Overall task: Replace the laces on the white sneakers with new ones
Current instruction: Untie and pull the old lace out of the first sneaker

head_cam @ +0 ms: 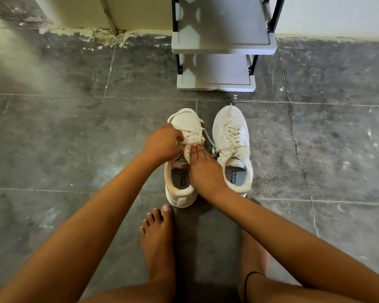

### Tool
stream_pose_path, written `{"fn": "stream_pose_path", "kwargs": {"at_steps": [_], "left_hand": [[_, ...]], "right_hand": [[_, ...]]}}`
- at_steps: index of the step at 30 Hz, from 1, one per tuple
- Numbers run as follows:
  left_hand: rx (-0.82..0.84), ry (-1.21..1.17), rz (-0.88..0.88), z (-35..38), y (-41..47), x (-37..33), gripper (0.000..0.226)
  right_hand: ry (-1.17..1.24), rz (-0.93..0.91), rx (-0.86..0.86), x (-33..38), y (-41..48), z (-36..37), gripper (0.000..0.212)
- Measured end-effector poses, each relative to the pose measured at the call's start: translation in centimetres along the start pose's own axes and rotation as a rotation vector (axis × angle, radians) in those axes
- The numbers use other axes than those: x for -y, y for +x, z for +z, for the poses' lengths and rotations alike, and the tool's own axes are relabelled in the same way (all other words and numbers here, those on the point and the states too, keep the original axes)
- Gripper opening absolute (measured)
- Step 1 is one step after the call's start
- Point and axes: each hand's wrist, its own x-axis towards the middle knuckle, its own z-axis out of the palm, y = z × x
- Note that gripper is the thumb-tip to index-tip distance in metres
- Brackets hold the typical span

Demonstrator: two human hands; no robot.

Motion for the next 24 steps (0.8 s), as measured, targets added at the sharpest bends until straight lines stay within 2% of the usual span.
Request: {"fn": "stream_pose_path", "kwargs": {"at_steps": [7, 15, 17, 18, 21, 24], "left_hand": [[-0.146, 0.155, -0.011, 0.3, 0.4, -1.1, 0.018], [-0.107, -0.585, -0.098, -0.3, -0.3, 0.9, 0.003], [-0.114, -0.687, -0.106, 0.1, -0.4, 0.9, 0.007], [-0.13, -0.648, -0.094, 0.3, -0.3, 0.8, 0.008], [-0.199, -0.336, -0.021, 0.6, 0.0, 0.2, 0.004], [-0.258, -0.229, -0.022, 1.2, -0.1, 0.1, 0.007]], "right_hand": [[-0.01, -0.011, -0.002, -0.1, 0.1, 0.1, 0.06], [0.014, 0.001, -0.025, -0.3, -0.2, 0.6, 0.06], [0.009, 0.008, -0.022, -0.3, -0.3, 0.6, 0.06], [0.006, 0.011, -0.026, -0.3, -0.3, 0.6, 0.059], [0.009, 0.018, -0.036, -0.2, -0.4, 0.5, 0.057], [-0.004, 0.013, -0.029, 0.0, -0.4, 0.4, 0.058]]}}
